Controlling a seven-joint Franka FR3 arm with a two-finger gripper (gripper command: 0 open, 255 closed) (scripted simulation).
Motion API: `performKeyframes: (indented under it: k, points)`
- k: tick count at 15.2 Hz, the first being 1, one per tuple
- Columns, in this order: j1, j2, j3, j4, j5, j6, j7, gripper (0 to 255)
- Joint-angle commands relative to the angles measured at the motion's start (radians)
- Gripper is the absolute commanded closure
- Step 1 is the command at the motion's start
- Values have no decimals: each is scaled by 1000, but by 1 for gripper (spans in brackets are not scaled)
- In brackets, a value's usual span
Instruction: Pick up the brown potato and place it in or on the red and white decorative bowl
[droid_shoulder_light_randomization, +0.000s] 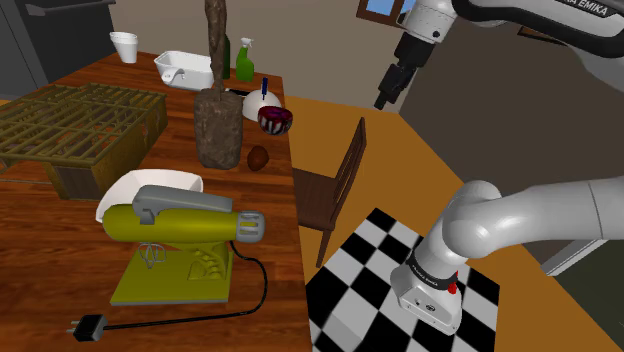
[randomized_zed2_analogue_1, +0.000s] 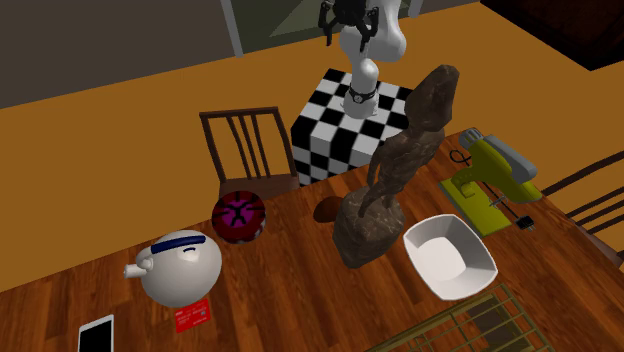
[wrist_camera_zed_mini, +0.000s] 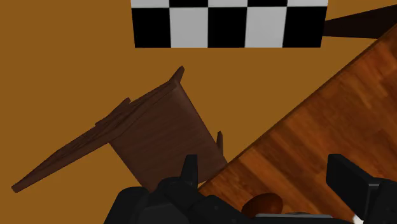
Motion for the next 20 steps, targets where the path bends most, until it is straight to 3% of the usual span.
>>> performKeyframes:
  k: [1, 11, 20]
  points:
    - [0, 0, 0, 0, 0, 0, 0, 0]
    - [-30, 203, 86, -113, 122, 348, 256, 0]
    - [-49, 488, 149, -84, 204, 649, 456, 0]
